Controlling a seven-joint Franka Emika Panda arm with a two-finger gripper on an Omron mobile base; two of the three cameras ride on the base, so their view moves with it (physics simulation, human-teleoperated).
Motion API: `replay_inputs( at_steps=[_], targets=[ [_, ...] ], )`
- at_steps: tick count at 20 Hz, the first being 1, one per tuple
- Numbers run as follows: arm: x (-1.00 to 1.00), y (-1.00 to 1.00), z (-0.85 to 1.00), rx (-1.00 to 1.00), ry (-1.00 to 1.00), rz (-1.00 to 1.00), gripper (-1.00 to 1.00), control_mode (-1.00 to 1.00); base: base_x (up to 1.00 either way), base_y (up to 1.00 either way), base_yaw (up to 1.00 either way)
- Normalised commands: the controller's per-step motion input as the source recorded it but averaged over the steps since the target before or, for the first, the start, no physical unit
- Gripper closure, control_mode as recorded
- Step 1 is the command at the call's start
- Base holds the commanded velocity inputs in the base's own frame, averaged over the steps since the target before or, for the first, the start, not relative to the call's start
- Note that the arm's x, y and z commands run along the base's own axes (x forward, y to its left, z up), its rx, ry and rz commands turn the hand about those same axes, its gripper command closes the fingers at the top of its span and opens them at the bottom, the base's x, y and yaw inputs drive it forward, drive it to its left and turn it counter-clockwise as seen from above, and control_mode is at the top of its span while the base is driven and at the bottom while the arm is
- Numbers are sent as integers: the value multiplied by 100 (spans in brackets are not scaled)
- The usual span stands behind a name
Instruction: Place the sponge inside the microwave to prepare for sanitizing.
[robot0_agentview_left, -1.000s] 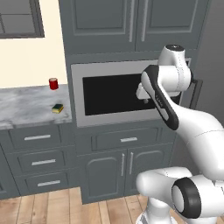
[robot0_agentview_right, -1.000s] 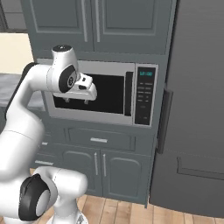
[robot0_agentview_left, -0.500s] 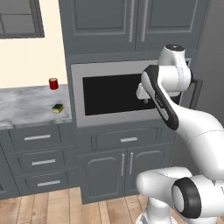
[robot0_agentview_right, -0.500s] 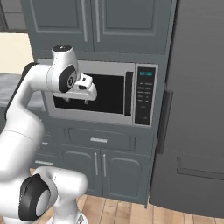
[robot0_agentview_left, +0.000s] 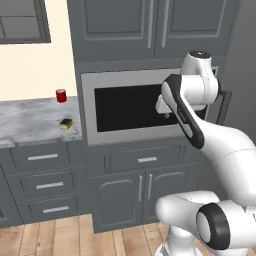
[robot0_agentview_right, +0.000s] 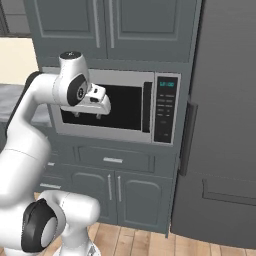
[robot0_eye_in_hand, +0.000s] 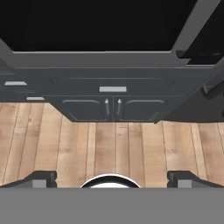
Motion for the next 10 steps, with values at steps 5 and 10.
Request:
replay_inputs(
  at_steps=[5, 10],
  targets=[
    [-4, -27, -8, 0, -31, 0, -100, -100, 0, 0, 0],
    [2, -47, -5, 0, -29, 2, -100, -100, 0, 0, 0]
  ],
)
